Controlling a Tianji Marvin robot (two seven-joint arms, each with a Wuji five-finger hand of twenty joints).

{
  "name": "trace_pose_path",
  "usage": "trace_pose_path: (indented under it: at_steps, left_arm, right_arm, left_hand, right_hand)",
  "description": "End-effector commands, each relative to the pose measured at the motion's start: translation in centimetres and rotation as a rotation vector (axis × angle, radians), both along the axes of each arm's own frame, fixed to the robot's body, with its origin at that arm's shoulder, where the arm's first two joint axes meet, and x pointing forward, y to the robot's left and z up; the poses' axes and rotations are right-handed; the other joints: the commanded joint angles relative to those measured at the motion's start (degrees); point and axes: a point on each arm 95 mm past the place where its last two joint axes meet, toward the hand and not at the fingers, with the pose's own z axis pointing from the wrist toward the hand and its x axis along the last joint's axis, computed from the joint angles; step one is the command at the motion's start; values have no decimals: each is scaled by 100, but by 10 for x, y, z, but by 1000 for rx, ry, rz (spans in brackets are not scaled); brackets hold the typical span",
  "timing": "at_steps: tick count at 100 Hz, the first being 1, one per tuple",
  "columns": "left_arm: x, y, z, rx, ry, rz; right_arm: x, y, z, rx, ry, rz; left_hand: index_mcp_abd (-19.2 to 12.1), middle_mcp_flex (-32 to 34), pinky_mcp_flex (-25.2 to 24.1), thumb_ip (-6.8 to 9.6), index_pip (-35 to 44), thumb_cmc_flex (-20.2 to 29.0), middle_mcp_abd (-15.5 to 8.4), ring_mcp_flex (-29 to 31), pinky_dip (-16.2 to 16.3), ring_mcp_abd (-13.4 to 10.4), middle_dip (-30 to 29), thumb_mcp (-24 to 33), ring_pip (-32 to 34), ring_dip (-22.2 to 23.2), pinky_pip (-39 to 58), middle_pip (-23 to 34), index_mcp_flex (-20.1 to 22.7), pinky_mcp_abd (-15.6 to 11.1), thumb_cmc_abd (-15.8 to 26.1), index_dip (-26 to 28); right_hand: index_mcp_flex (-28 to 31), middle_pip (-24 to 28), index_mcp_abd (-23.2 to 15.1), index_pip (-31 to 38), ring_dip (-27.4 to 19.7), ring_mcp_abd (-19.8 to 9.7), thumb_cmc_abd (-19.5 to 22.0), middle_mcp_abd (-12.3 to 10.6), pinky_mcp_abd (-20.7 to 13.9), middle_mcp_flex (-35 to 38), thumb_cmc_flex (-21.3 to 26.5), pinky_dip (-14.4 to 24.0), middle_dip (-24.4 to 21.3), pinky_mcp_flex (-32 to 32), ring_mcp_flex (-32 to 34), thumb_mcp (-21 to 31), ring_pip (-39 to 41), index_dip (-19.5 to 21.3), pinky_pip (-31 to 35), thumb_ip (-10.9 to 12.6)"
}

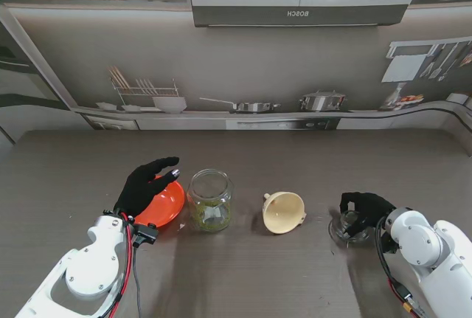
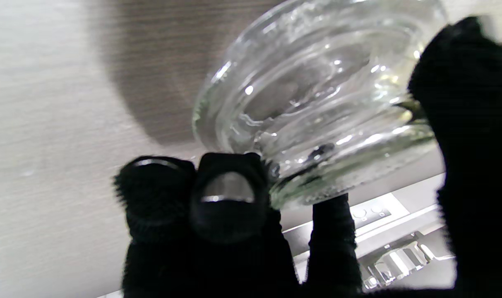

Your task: Pour mung beans into a glass jar with a funnel

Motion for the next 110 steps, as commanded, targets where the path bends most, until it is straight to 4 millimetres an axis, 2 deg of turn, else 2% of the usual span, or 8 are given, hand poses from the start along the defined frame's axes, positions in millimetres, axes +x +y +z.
trace_pose_path:
  at_steps: [1,41,82,110]
  left_arm:
    - [-1,-2,-1,-6,10,-12]
    - [0,-3,-2,-8,19,-14]
    - [1,-4,-3,-9,25,-14]
    - [1,-2,-3,-8,19,-10]
  right_arm:
    - [-16,2,-27,-8,84,6]
    - [-20,4,-6,8,54,-15]
    - [-12,9,19,13,6,-30]
    - [-9,12,25,17,0,-26]
  left_hand:
    - [-30,-91,-84,-55,10,-41,-17,-103,92,-14,-9,-107,-86,-66,-180,-72,87,-201,218,26]
    - [-31,-95,-92,-54,9,-37,-18,-115,93,-13,-8,-109,-90,-67,-182,-73,86,-210,221,25]
    - [-29,-113,-99,-53,10,-34,7,-130,97,-16,-11,-117,-92,-68,-182,-81,88,-213,236,27]
    - [-20,-111,-100,-51,11,-23,15,-131,100,-17,-11,-113,-91,-68,-181,-80,90,-220,227,27]
  right_hand:
    - [1567,-207,485,1058,94,-1169,678,-1127,-318,528,2284,125,-166,199,163,2981,153,359,305,619]
    - [1591,-197,542,1073,160,-1184,589,-1107,-314,569,2316,134,-102,205,161,3063,275,410,337,625]
    - [1594,-216,540,1062,172,-1195,595,-1107,-309,575,2317,134,-81,207,161,3062,277,430,347,631]
    - [1593,-222,541,1058,178,-1171,589,-1113,-290,586,2319,132,-76,204,161,3063,281,433,344,637]
